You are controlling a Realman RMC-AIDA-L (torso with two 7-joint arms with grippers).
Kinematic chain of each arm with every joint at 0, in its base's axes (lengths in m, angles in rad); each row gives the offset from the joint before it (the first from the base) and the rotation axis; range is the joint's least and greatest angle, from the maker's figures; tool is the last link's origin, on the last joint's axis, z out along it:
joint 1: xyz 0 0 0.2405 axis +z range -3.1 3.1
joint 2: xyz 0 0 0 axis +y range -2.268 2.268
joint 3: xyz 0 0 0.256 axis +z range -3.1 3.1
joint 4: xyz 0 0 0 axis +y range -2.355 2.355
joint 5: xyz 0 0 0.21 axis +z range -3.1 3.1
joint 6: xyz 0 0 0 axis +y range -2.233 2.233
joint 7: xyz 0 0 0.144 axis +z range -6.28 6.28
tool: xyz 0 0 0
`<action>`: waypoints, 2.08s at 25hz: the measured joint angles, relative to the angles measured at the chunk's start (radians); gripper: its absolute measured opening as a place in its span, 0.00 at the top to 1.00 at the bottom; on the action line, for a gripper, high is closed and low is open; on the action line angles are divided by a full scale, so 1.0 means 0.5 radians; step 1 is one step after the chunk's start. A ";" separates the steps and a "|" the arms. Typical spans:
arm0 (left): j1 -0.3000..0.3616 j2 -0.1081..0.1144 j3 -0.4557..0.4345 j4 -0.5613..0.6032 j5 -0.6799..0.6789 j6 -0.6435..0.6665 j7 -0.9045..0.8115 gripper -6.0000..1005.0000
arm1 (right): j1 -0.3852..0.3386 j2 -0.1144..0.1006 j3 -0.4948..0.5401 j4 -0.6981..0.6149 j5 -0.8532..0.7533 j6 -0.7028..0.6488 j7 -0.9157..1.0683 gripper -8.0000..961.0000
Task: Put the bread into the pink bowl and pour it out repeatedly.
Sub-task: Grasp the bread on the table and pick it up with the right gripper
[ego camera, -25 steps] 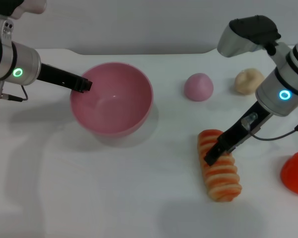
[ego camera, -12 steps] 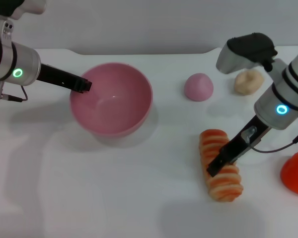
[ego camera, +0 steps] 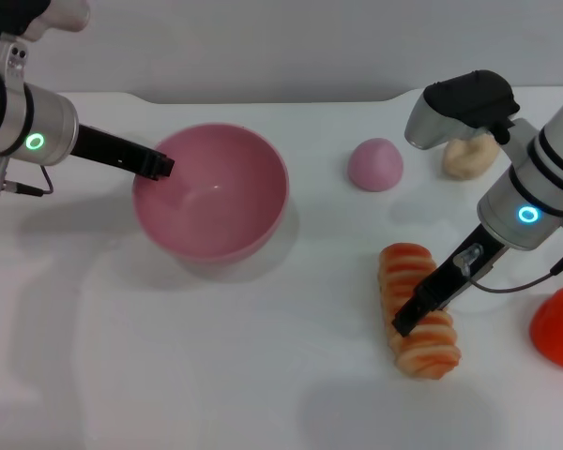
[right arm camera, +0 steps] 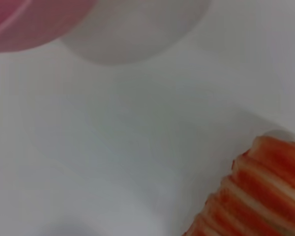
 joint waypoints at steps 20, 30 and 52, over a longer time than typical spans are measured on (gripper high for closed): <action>-0.001 -0.003 0.023 -0.006 0.000 0.005 0.000 0.95 | -0.014 0.000 -0.091 -0.002 0.019 -0.106 -0.043 0.35; 0.005 -0.002 0.025 -0.007 0.000 -0.004 0.000 0.95 | -0.015 -0.005 -0.106 -0.008 0.040 -0.109 -0.089 0.51; -0.001 0.000 0.024 -0.010 -0.005 0.006 0.006 0.95 | -0.012 -0.009 -0.118 -0.012 0.040 -0.110 -0.101 0.69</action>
